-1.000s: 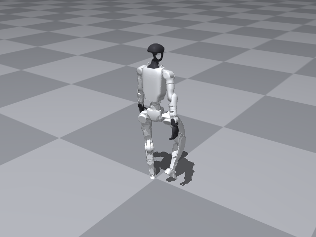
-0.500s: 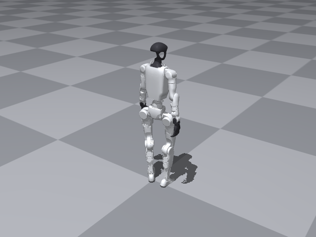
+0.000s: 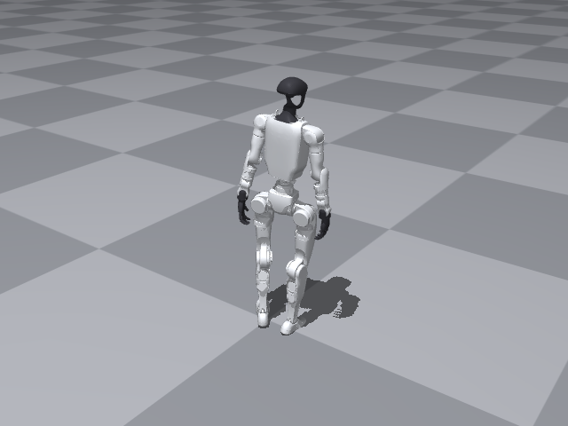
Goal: In place motions
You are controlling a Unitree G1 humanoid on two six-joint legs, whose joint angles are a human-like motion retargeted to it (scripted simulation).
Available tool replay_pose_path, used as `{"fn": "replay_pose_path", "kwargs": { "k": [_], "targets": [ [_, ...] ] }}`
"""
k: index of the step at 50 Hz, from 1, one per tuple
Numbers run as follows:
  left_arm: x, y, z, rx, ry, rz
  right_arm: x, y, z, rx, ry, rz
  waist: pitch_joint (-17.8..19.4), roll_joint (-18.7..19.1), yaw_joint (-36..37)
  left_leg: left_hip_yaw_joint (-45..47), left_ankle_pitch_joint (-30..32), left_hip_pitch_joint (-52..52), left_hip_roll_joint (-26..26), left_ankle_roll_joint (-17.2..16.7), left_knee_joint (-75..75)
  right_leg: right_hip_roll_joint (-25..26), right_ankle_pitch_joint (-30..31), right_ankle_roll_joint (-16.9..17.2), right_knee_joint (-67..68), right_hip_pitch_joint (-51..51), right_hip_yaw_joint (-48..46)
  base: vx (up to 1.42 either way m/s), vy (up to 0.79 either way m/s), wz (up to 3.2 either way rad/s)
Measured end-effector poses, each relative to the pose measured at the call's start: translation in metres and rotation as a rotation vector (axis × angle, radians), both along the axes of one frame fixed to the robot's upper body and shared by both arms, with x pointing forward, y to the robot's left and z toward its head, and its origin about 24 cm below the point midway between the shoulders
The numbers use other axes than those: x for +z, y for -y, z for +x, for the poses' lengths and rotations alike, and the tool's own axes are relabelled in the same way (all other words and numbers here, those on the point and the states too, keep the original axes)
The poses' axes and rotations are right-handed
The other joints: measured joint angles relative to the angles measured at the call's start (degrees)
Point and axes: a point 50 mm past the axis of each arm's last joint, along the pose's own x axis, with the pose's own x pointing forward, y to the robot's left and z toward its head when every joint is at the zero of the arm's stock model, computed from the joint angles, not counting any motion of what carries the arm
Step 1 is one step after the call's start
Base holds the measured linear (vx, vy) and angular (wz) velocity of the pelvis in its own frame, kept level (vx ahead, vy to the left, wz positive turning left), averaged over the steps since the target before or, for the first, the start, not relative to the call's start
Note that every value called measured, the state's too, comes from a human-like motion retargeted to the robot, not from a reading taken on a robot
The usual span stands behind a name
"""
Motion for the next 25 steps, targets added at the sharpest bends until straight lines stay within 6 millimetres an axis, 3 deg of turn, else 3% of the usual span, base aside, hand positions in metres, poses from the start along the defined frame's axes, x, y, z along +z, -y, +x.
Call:
{"fn": "replay_pose_path", "kwargs": {
  "k": [6, 10, 14, 18, 25],
  "targets": [
    [0.005, 0.008, -0.029, 0.030, -0.068, -0.012, 0.003, -0.028, 0.041, 0.065, 0.095, 0.083, 0.4, -0.6, 0.5, 0.8, 0.6, -2.1, 1.7, -0.1, 7.6, -0.2, -0.6, -0.6, -0.1, 0.9, 0.7, -0.06, -0.11, -0.05],
    [0.008, 0.017, -0.041, 0.069, -0.094, -0.033, 0.011, -0.052, 0.081, 0.121, 0.182, 0.136, 1.4, -2.2, 0.7, 0.0, 7.0, -9.6, 6.0, -0.4, 23.9, -1.5, -0.6, -1.1, -0.6, 1.1, 0.8, -0.17, -0.13, 0.02],
    [0.009, 0.019, -0.046, 0.053, -0.098, -0.045, 0.027, -0.071, 0.125, 0.145, 0.309, 0.189, 3.2, -3.2, 2.7, -5.2, 14.0, -21.2, 10.2, 2.9, 44.3, -1.9, -0.5, -1.5, -1.4, 0.9, 0.3, -0.24, -0.13, 0.09],
    [0.015, 0.030, -0.065, 0.026, -0.156, -0.094, 0.042, -0.084, 0.157, 0.169, 0.401, 0.211, 3.4, -3.5, 8.6, -6.9, 8.2, -31.4, 13.5, 4.8, 63.3, -2.1, -0.1, -2.4, -1.3, 0.2, 1.6, -0.08, -0.01, -0.51],
    [0.030, 0.046, -0.101, 0.010, -0.248, -0.168, 0.065, -0.106, 0.192, 0.208, 0.511, 0.237, 2.4, -3.8, 12.2, -9.8, 2.3, -43.7, 13.1, 5.0, 82.2, -3.5, -0.4, -2.9, -0.7, -0.9, 2.3, -0.03, 0.03, -0.32]
  ]
}}
